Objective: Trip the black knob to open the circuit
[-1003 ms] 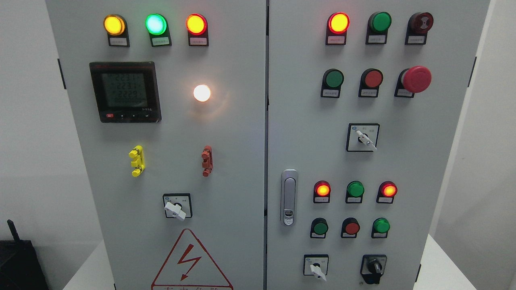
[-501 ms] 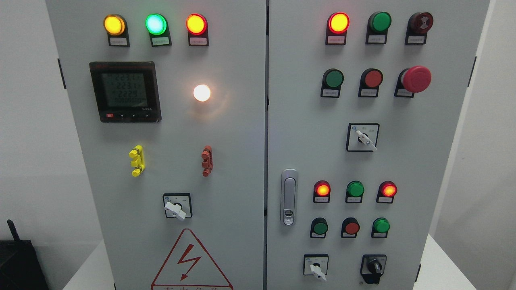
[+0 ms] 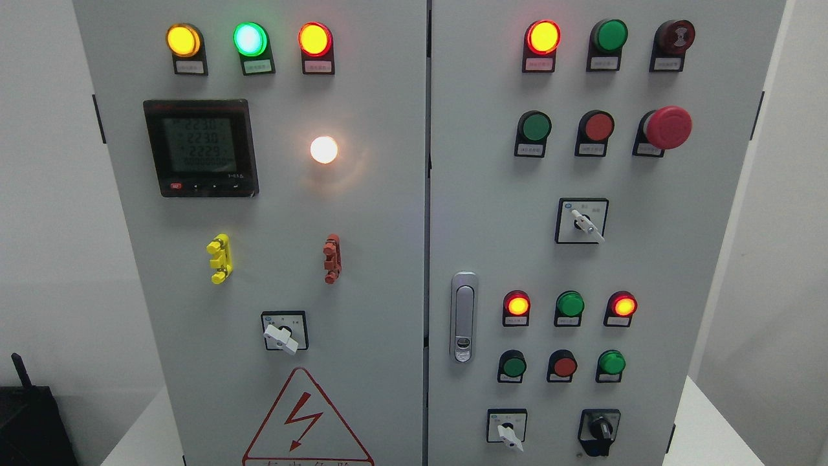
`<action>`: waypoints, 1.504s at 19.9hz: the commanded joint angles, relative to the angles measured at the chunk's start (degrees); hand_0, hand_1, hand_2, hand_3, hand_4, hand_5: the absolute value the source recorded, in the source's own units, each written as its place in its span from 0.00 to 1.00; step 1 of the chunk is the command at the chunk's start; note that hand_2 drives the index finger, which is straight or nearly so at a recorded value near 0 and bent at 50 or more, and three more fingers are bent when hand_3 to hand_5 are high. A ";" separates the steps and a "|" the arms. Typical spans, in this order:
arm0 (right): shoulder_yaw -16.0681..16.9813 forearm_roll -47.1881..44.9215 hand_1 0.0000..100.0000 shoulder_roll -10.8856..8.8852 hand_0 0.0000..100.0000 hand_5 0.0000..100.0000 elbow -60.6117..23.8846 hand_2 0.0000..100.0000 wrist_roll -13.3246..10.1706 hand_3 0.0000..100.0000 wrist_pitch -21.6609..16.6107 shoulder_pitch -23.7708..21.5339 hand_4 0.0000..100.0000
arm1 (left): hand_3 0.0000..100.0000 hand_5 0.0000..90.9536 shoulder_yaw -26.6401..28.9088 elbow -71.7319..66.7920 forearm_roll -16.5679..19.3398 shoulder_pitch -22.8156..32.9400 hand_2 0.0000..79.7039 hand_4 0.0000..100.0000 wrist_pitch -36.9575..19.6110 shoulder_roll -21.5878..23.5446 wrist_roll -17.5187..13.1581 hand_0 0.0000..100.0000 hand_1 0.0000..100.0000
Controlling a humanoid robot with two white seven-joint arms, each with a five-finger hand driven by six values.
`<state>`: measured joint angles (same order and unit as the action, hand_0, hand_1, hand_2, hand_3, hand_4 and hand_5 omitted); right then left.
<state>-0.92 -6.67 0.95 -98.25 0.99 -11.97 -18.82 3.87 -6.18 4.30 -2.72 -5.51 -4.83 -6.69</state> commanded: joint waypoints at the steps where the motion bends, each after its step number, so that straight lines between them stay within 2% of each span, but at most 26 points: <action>1: 2.06 -0.01 0.00 0.72 0.00 0.33 -8.54 0.00 0.15 0.65 1.51 3.08 0.53 | 0.00 0.00 0.00 1.43 0.00 0.00 0.00 0.00 -0.02 0.00 0.01 0.12 0.39; 5: 2.67 -0.01 0.00 0.72 0.00 0.52 -8.54 0.00 0.24 0.77 2.47 5.10 0.67 | 0.00 0.00 0.00 1.43 0.00 0.00 0.00 0.00 -0.02 0.00 0.01 0.12 0.39; 8: 3.55 -0.10 0.00 0.72 0.00 0.61 -8.45 0.00 0.15 0.82 4.41 6.60 0.74 | 0.00 0.00 0.00 1.43 0.00 0.00 0.00 0.00 -0.02 0.00 0.01 0.12 0.39; 12: 4.52 -0.27 0.00 0.64 0.00 0.79 -6.96 0.00 -0.20 0.96 5.29 8.80 0.87 | 0.00 0.00 0.00 1.43 0.00 0.00 0.00 0.00 -0.02 0.00 0.01 0.12 0.39; 13: 4.78 -0.27 0.00 0.64 0.00 0.80 -6.52 0.00 -0.29 0.96 5.38 9.41 0.88 | 0.00 0.00 0.00 1.43 0.00 0.00 0.00 0.00 -0.02 0.00 0.01 0.12 0.39; 15: 5.22 -0.27 0.00 0.64 0.00 0.88 -6.34 0.01 -0.55 1.00 5.90 9.77 0.92 | 0.00 0.00 0.09 1.43 0.00 0.00 0.00 0.00 -0.02 0.00 0.01 0.12 0.39; 21: 5.05 -1.33 0.00 0.72 0.00 0.93 -6.43 0.04 -0.73 1.00 7.48 10.56 0.95 | 0.00 0.00 0.00 1.43 0.00 0.00 0.00 0.00 -0.02 0.00 0.01 0.12 0.39; 30: 4.00 -0.89 0.00 1.51 0.00 0.96 -6.87 0.06 -0.64 1.00 7.75 12.32 1.00 | 0.00 0.00 0.00 1.43 0.00 0.00 0.00 0.00 -0.02 0.00 0.01 0.12 0.39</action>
<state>3.25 -7.73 0.89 -104.61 0.25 -4.31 -7.46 3.87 -6.18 4.31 -2.72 -5.51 -4.83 -6.68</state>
